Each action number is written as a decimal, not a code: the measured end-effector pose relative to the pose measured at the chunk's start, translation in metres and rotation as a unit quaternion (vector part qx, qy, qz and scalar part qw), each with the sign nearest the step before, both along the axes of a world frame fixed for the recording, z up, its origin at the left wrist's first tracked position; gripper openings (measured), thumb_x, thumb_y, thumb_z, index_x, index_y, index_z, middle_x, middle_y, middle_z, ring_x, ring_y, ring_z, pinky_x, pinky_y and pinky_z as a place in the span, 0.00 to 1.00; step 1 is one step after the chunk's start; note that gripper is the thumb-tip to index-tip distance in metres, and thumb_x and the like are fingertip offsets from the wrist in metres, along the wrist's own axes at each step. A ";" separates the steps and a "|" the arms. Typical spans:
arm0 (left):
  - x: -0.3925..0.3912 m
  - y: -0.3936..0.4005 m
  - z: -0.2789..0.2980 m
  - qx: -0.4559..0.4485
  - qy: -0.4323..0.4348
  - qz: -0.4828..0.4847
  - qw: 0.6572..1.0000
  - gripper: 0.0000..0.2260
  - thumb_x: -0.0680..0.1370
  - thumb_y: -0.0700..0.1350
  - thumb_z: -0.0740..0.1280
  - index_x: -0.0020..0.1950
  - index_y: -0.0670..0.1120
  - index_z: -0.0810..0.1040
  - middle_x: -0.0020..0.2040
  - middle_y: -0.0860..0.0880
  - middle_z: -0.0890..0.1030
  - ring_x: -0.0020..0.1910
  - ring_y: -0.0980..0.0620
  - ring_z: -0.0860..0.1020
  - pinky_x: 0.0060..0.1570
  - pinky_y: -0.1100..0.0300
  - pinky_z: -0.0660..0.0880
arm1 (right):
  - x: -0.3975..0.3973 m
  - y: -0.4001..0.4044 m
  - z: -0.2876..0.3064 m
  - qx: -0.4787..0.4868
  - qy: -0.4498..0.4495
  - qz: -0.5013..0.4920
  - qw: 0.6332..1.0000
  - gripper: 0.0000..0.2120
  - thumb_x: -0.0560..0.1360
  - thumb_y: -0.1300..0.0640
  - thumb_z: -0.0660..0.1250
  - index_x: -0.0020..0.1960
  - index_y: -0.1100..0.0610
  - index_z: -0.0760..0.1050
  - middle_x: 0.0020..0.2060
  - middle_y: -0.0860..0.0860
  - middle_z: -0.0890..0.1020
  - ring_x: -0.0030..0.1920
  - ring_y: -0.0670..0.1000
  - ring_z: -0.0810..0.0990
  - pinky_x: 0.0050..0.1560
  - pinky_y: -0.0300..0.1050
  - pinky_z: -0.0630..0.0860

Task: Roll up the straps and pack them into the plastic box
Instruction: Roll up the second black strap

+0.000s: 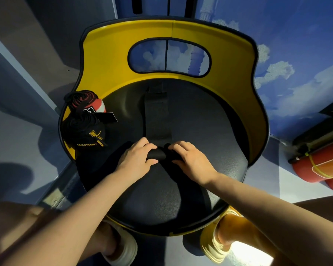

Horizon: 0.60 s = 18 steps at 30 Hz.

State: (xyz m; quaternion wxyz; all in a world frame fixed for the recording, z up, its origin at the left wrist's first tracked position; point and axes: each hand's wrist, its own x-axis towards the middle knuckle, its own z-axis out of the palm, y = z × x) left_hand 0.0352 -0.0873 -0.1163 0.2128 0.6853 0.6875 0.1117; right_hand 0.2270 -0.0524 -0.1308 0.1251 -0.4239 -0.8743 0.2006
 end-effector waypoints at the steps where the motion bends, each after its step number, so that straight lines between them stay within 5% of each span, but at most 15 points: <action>1: 0.000 0.000 0.000 0.000 0.002 0.002 1.000 0.18 0.76 0.50 0.67 0.65 0.50 0.71 0.59 0.53 0.69 0.59 0.51 0.71 0.55 0.56 0.71 | 0.000 0.001 0.000 -0.005 0.008 -0.004 1.000 0.19 0.75 0.58 0.66 0.65 0.54 0.70 0.60 0.50 0.74 0.59 0.52 0.72 0.53 0.51 0.76; 11: 0.001 0.002 -0.002 0.015 -0.011 0.031 0.999 0.16 0.74 0.47 0.70 0.59 0.47 0.71 0.61 0.51 0.67 0.58 0.49 0.71 0.52 0.58 0.70 | -0.006 0.013 0.002 -0.084 0.040 -0.021 0.995 0.19 0.76 0.61 0.65 0.66 0.58 0.71 0.61 0.54 0.75 0.63 0.54 0.72 0.64 0.43 0.68; 18: -0.005 0.003 -0.007 -0.024 -0.104 0.019 0.994 0.13 0.76 0.46 0.68 0.59 0.45 0.75 0.61 0.56 0.67 0.56 0.55 0.70 0.53 0.65 0.63 | -0.002 0.017 0.011 -0.163 0.012 -0.015 0.987 0.18 0.78 0.58 0.62 0.67 0.58 0.70 0.59 0.54 0.74 0.60 0.52 0.73 0.55 0.29 0.61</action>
